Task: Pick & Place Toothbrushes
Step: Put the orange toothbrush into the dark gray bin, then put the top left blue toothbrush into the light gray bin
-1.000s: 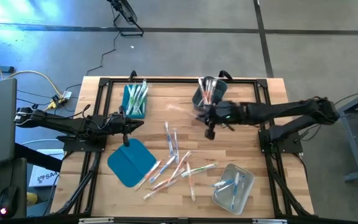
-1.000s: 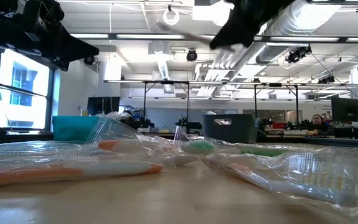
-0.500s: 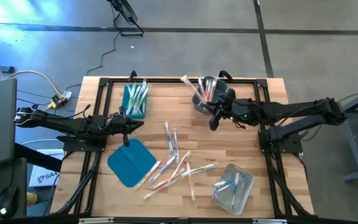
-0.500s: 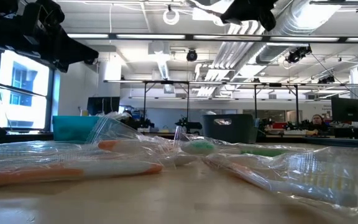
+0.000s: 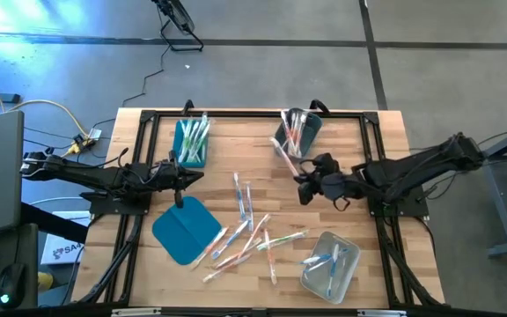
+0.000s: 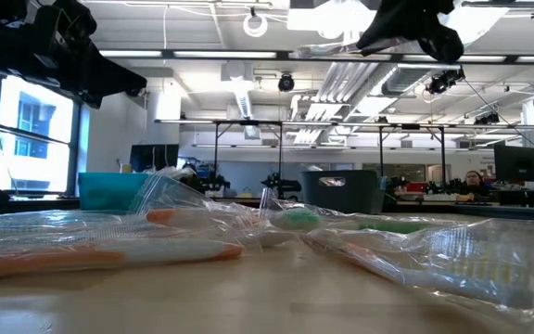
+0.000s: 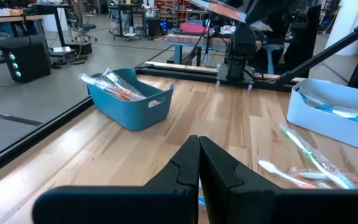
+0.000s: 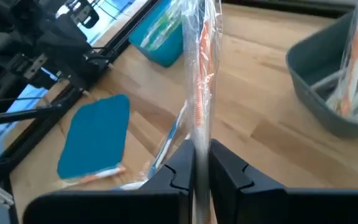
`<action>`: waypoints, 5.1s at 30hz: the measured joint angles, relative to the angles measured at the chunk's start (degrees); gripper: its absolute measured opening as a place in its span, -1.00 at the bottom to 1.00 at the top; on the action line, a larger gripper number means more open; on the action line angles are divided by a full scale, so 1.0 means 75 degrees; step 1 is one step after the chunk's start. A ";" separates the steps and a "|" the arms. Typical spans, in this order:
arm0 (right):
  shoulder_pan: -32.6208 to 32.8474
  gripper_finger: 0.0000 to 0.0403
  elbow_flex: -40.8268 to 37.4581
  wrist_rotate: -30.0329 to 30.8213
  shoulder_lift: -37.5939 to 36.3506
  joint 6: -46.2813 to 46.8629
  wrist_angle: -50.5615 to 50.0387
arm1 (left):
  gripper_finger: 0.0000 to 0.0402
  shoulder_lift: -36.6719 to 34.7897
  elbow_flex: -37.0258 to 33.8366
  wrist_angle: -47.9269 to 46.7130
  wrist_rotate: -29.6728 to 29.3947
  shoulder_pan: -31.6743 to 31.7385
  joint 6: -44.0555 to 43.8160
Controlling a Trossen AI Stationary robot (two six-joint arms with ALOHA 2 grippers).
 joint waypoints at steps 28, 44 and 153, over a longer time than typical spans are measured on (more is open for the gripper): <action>0.1062 -0.90 -0.0750 0.3994 0.0933 0.3421 -0.0597 | -1.00 0.0001 0.0000 -0.0172 -0.0006 0.0000 0.0009; -0.3151 -0.90 -0.0775 0.0783 0.1059 -0.1132 0.0685 | -1.00 0.0001 0.0000 -0.0172 -0.0012 0.0000 0.0021; -0.3671 -0.83 -0.1932 -0.3862 -0.0897 -0.6020 0.3162 | -1.00 -0.0002 0.0000 -0.0393 0.0449 -0.0003 -0.0075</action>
